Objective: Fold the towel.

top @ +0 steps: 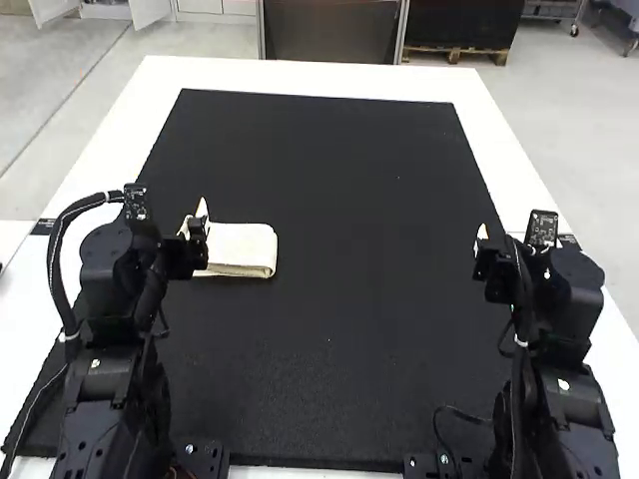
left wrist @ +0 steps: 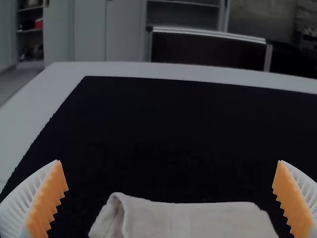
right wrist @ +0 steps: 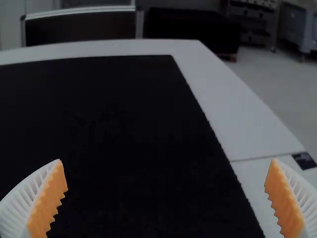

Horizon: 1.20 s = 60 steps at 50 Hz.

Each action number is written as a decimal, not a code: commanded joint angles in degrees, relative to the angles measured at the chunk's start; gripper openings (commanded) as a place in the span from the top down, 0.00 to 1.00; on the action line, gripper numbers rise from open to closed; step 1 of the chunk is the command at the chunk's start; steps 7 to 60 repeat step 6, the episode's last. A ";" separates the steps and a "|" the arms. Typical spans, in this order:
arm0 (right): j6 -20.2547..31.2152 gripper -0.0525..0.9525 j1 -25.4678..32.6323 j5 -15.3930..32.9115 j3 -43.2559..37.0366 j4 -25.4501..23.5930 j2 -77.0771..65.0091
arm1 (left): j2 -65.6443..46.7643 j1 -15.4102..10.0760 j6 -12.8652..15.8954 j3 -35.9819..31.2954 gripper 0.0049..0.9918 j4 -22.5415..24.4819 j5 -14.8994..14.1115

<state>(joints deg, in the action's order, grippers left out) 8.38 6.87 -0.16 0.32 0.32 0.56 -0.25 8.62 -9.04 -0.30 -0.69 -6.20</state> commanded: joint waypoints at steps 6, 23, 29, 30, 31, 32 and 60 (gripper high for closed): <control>-0.30 0.03 0.51 -0.89 -0.32 0.03 -0.38 | 0.43 0.43 -1.51 0.21 0.02 0.25 1.10; -0.30 0.03 0.51 -0.89 -0.32 0.03 -0.38 | 0.43 0.43 -1.51 0.21 0.02 0.25 1.10; -0.30 0.03 0.51 -0.89 -0.32 0.03 -0.38 | 0.43 0.43 -1.51 0.21 0.02 0.25 1.10; -0.30 0.03 0.51 -0.89 -0.32 0.03 -0.38 | 0.43 0.43 -1.51 0.21 0.02 0.25 1.10; -0.30 0.03 0.51 -0.89 -0.32 0.03 -0.38 | 0.43 0.43 -1.51 0.21 0.02 0.25 1.10; -0.30 0.03 0.51 -0.89 -0.32 0.03 -0.38 | 0.43 0.43 -1.51 0.21 0.02 0.25 1.10; -0.30 0.03 0.51 -0.89 -0.32 0.03 -0.38 | 0.43 0.43 -1.51 0.21 0.02 0.25 1.10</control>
